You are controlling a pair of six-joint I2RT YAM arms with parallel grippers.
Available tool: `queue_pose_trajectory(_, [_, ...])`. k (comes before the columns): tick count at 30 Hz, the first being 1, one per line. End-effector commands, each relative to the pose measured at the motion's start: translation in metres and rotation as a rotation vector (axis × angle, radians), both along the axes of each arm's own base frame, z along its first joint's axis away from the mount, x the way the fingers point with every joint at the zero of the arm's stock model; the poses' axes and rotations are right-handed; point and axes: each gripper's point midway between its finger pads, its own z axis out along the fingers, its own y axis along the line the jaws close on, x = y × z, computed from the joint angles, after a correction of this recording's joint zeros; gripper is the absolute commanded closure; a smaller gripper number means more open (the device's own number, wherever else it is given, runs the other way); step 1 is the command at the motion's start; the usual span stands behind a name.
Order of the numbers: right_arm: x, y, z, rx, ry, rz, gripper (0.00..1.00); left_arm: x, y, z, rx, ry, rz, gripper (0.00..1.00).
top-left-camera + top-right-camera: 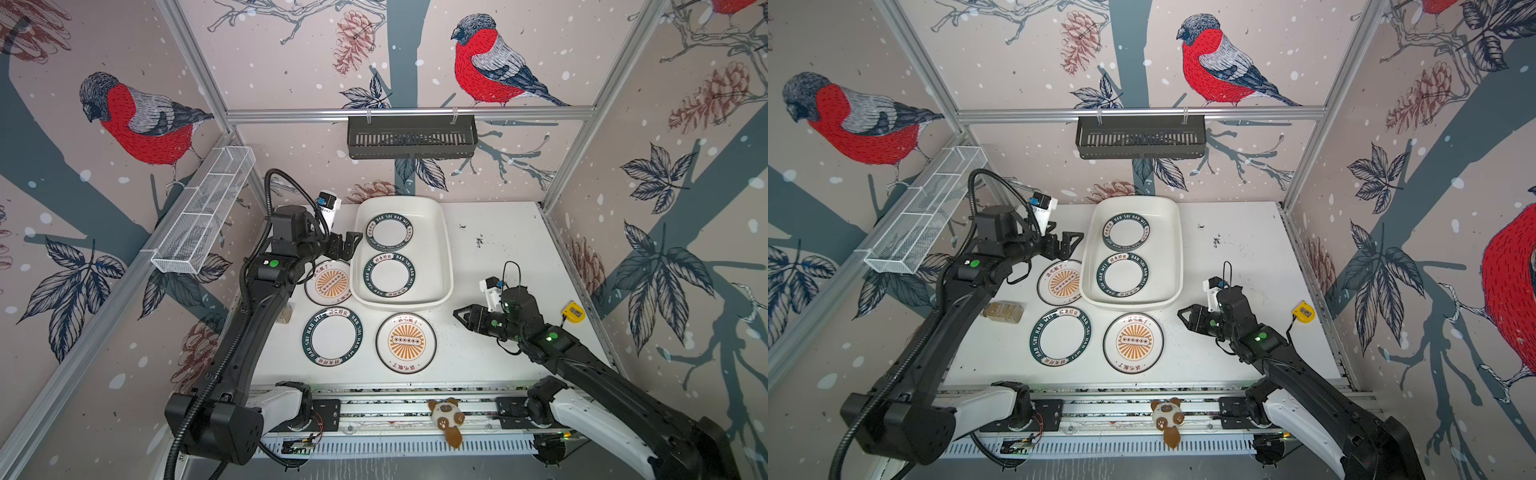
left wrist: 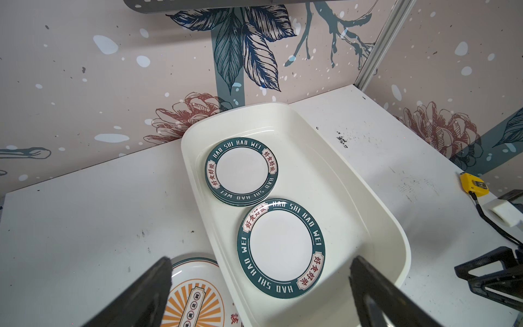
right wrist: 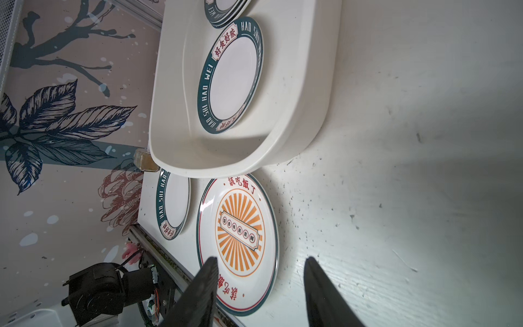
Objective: Place the plates into the plastic bin on the countertop
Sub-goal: Pick up the plate from the bottom-center of the table.
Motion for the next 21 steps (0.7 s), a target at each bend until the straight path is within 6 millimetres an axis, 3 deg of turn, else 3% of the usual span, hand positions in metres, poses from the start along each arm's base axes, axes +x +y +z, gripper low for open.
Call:
queue_pose_trajectory(1, [-0.003, 0.008, -0.002, 0.025, -0.009, 0.048, 0.49, 0.001, -0.001, -0.008, 0.020, 0.023, -0.016, 0.03])
queue_pose_trajectory(5, [-0.011, 0.013, -0.014, 0.013, 0.001, 0.077, 0.50, 0.000, -0.007, -0.021, 0.030, 0.062, -0.062, 0.05])
queue_pose_trajectory(11, [-0.027, 0.027, -0.028, 0.013, 0.024, 0.134, 0.50, 0.000, -0.015, -0.019, -0.004, 0.084, -0.103, 0.06])
queue_pose_trajectory(21, [-0.037, 0.045, -0.055, -0.047, 0.095, 0.165, 0.51, -0.002, -0.019, -0.023, -0.028, 0.100, -0.127, 0.06])
